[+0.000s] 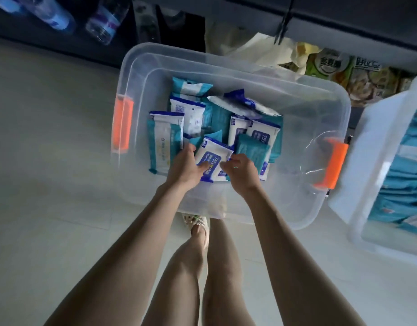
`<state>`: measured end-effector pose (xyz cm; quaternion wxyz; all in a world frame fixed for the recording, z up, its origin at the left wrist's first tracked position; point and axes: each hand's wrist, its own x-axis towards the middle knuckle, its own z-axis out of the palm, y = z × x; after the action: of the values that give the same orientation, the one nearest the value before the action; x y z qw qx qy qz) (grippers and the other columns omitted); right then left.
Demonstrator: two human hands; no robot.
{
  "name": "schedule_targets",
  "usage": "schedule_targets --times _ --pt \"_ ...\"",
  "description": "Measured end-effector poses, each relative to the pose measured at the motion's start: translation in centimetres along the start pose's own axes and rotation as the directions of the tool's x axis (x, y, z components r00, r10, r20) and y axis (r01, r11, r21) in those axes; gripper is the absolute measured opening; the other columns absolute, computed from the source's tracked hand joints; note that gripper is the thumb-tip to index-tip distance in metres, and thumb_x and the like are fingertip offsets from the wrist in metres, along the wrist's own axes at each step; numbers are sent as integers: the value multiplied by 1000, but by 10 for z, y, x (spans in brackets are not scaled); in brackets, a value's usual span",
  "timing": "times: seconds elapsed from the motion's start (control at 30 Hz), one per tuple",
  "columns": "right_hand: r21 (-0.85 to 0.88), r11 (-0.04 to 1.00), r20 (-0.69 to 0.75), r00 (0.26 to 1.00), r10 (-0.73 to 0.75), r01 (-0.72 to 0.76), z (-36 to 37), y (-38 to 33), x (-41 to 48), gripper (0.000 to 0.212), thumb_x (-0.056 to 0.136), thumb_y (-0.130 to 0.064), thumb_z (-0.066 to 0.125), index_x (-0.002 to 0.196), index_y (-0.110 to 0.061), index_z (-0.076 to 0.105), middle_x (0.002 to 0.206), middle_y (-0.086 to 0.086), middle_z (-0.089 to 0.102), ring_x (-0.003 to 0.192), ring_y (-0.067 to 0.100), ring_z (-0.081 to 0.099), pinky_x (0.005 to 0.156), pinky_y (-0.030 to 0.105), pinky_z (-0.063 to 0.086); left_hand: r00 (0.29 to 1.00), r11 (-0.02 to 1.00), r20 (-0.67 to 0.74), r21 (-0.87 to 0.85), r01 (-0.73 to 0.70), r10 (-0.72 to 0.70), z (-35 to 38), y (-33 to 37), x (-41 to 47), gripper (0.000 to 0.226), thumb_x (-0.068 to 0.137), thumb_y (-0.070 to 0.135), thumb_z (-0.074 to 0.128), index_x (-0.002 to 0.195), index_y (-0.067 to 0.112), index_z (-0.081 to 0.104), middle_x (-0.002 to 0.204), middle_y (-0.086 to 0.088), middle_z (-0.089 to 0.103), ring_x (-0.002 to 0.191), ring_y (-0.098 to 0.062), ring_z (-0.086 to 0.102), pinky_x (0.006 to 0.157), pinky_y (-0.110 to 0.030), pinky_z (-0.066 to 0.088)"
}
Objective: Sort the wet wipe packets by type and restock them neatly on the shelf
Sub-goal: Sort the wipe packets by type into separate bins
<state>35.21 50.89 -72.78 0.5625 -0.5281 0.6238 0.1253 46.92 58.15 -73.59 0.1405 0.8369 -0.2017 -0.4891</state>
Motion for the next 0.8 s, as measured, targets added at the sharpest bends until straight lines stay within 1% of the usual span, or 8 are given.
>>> schedule_targets --times 0.1,0.2,0.37,0.53,0.6,0.67,0.73,0.8 --pt "26 998 -11 998 65 -64 14 -1 19 40 82 -23 72 113 -1 58 87 6 60 80 24 57 67 29 40 999 993 -23 114 -19 22 -1 -2 8 24 89 26 65 97 6 56 96 -9 67 82 -25 62 70 -32 47" --pt "118 989 -29 996 88 -84 19 -2 28 31 77 -23 77 91 -1 62 65 0 52 57 14 44 54 28 33 994 995 -51 -18 -96 95 -9 -6 6 15 90 20 63 84 7 58 82 -3 65 75 -22 62 62 -23 44" --pt "375 927 -83 996 33 1 17 -18 27 18 87 -9 65 79 -13 50 72 1 56 64 14 52 69 33 47 936 969 -304 -115 -220 176 -25 -13 -8 8 88 12 65 89 4 64 83 -4 68 70 -16 60 66 -23 45" --pt "445 894 -22 999 -47 52 22 -39 20 24 83 -10 71 103 -8 57 82 -1 63 69 6 56 68 21 47 918 953 -350 -160 -256 188 -44 -15 3 9 84 9 68 89 4 63 81 0 67 62 -4 57 64 -13 44" --pt "389 918 35 995 -90 69 25 -43 20 13 83 -7 71 78 -10 59 60 -15 57 51 -5 48 53 9 37 925 944 -313 -177 -279 215 -46 -15 7 10 84 10 69 90 5 63 83 0 67 65 1 57 63 -9 43" --pt "368 927 19 996 -83 71 28 -45 19 38 85 -3 66 57 -16 44 38 -17 42 36 -3 36 43 9 27 906 949 -353 -123 -292 233 -47 -17 9 15 83 11 70 95 5 63 92 -8 66 73 -6 58 70 -16 47" --pt "380 922 -41 997 -63 74 31 -47 20 39 87 -6 64 58 -15 39 42 -14 40 42 -1 32 47 16 28 869 963 -437 -24 -269 232 -46 -20 9 33 80 15 74 108 4 60 107 -14 59 96 -21 55 85 -28 47" --pt "466 884 -55 998 -19 42 36 -51 23 27 88 -9 62 67 -13 45 59 -5 48 58 9 44 58 26 37 873 974 -451 -31 -224 186 -45 -21 7 52 81 19 74 122 1 50 124 -19 50 116 -28 48 95 -35 43"
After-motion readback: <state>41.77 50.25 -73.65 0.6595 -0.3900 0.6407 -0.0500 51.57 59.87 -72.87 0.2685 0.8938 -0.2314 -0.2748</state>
